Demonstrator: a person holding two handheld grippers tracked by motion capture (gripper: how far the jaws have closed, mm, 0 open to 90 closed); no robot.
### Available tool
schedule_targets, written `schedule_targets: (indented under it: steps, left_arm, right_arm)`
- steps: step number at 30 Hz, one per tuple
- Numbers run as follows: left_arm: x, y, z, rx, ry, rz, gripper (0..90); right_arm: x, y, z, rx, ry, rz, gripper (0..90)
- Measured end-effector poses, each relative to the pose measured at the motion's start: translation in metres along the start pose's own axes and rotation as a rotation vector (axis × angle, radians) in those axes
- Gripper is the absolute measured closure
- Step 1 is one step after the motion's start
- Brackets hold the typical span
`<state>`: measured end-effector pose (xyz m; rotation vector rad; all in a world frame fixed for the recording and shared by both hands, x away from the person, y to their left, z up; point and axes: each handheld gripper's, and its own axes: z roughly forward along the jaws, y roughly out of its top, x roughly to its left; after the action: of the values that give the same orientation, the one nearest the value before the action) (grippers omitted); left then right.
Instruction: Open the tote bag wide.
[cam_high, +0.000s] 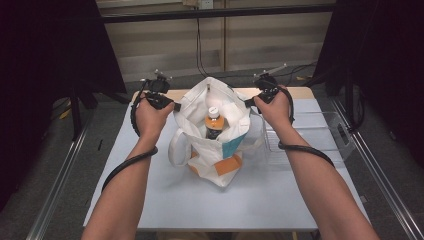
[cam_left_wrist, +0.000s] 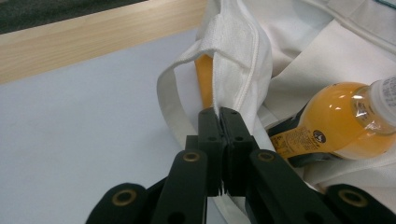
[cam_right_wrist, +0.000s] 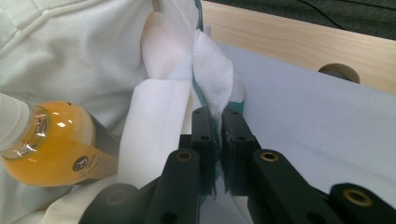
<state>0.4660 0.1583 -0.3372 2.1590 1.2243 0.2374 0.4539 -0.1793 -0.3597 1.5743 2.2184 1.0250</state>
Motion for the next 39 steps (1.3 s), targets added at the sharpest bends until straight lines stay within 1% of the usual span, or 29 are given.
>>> schedule_targets:
  steps: [1,2,3,5,8,10,13,14,15,16,17,21,24,27,29,33,34,35,37,38,39]
  left_arm:
    - [0.0,-0.001,0.001,-0.004,0.001,-0.007,88.1]
    - [0.001,-0.002,0.001,0.006,0.002,0.0,88.1]
    - [0.001,-0.002,0.001,0.008,0.003,-0.003,88.1]
    - [0.003,-0.003,0.002,0.006,0.003,-0.005,88.1]
    - [0.003,-0.004,0.004,0.01,0.007,0.002,88.0]
    - [0.003,-0.005,0.005,0.006,0.004,-0.003,88.0]
    - [0.004,-0.006,0.007,0.009,0.008,0.003,88.0]
    - [0.004,-0.007,0.007,0.009,0.013,-0.003,88.0]
    - [0.005,-0.007,0.007,0.01,0.007,-0.006,88.0]
    - [0.005,-0.008,0.008,0.001,0.007,-0.016,88.0]
    - [0.006,-0.009,0.009,0.008,0.006,-0.006,88.0]
    - [0.007,-0.012,0.013,0.023,0.013,-0.007,87.9]
    - [0.008,-0.014,0.016,0.025,0.01,-0.013,87.8]
    - [0.009,-0.015,0.018,0.025,0.015,-0.006,87.8]
    - [0.009,-0.016,0.019,0.026,0.011,-0.009,87.8]
    - [0.01,-0.017,0.02,0.028,0.018,-0.005,87.8]
    - [0.01,-0.017,0.02,0.027,0.014,-0.006,87.8]
    - [0.009,-0.018,0.021,0.025,0.015,-0.013,87.8]
    - [0.009,-0.019,0.021,0.023,0.017,-0.012,87.8]
    - [0.009,-0.02,0.022,0.021,0.02,-0.019,87.8]
    - [0.01,-0.02,0.022,0.03,0.017,-0.007,87.8]
  right_arm:
    - [0.0,-0.001,0.0,-0.002,0.004,0.004,85.2]
    - [-0.001,-0.001,0.001,-0.001,0.001,0.005,85.2]
    - [-0.001,-0.002,0.001,-0.001,0.001,0.004,85.2]
    - [-0.002,-0.003,0.001,-0.001,0.0,0.005,85.2]
    - [-0.003,-0.004,0.002,0.0,0.0,0.009,85.2]
    - [-0.003,-0.005,0.003,-0.002,-0.002,0.008,85.2]
    - [-0.004,-0.007,0.004,-0.001,-0.004,0.017,85.1]
    - [-0.004,-0.008,0.005,-0.001,-0.003,0.015,85.2]
    - [-0.005,-0.008,0.005,0.002,-0.005,0.018,85.1]
    - [-0.005,-0.009,0.005,0.002,-0.003,0.019,85.1]
    - [-0.006,-0.009,0.006,0.002,-0.003,0.021,85.1]
    - [-0.007,-0.012,0.008,0.005,-0.006,0.023,85.2]
    - [-0.009,-0.016,0.01,0.009,-0.01,0.029,85.2]
    - [-0.011,-0.02,0.012,0.007,-0.009,0.032,85.2]
    - [-0.012,-0.021,0.013,0.009,-0.008,0.041,85.2]
    - [-0.012,-0.021,0.014,0.009,-0.012,0.035,85.2]
    - [-0.012,-0.021,0.014,0.01,-0.014,0.032,85.2]
    - [-0.012,-0.022,0.014,0.01,-0.015,0.033,85.2]
    - [-0.012,-0.022,0.014,0.012,-0.015,0.033,85.2]
    - [-0.012,-0.023,0.015,0.018,-0.017,0.032,85.3]
    - [-0.013,-0.023,0.016,0.019,-0.017,0.027,85.3]
